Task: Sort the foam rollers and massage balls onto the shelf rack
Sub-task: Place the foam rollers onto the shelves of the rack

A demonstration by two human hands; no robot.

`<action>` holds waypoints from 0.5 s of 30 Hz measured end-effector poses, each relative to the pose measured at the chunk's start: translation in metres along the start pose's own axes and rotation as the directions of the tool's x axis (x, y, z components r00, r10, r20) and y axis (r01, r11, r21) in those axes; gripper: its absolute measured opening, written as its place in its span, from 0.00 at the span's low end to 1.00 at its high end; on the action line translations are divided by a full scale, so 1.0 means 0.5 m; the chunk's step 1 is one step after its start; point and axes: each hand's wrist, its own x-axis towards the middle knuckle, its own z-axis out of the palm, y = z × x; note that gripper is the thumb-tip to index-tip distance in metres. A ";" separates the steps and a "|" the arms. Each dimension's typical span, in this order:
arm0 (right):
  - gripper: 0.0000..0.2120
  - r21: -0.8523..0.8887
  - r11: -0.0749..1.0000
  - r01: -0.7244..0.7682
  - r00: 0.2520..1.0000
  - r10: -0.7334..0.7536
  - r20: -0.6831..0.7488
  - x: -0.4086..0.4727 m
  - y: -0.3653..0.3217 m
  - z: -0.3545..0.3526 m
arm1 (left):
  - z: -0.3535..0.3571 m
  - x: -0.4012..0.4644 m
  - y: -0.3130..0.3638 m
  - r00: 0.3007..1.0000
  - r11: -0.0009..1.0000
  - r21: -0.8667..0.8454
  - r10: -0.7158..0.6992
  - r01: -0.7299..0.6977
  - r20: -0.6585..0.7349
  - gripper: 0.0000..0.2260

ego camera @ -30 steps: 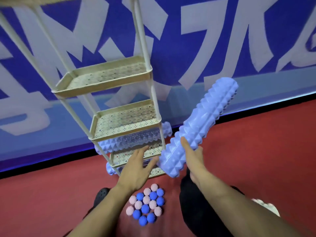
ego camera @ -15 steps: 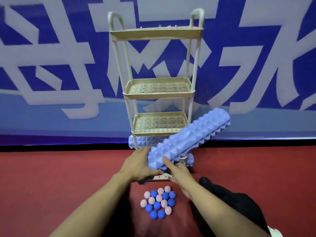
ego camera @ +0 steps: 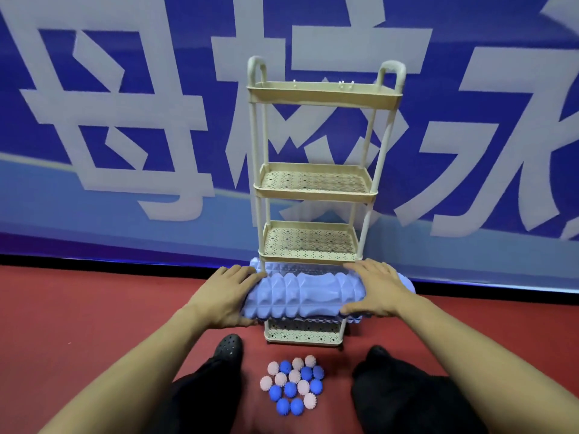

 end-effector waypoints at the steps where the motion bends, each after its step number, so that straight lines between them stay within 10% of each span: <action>1: 0.56 -0.017 1.000 0.025 0.999 -0.025 0.039 0.004 0.004 -0.004 | -0.004 0.001 -0.004 0.999 1.000 0.001 0.023 -0.023 -0.036 0.41; 11: 0.47 0.021 0.999 0.043 0.990 -0.046 0.134 0.038 0.023 -0.008 | 0.022 0.033 -0.033 0.994 0.995 -0.043 0.082 -0.085 -0.077 0.40; 15: 0.44 -0.005 1.000 0.017 0.995 -0.017 0.103 0.052 0.015 0.022 | 0.063 0.049 -0.034 0.995 0.992 -0.072 -0.102 0.100 -0.016 0.39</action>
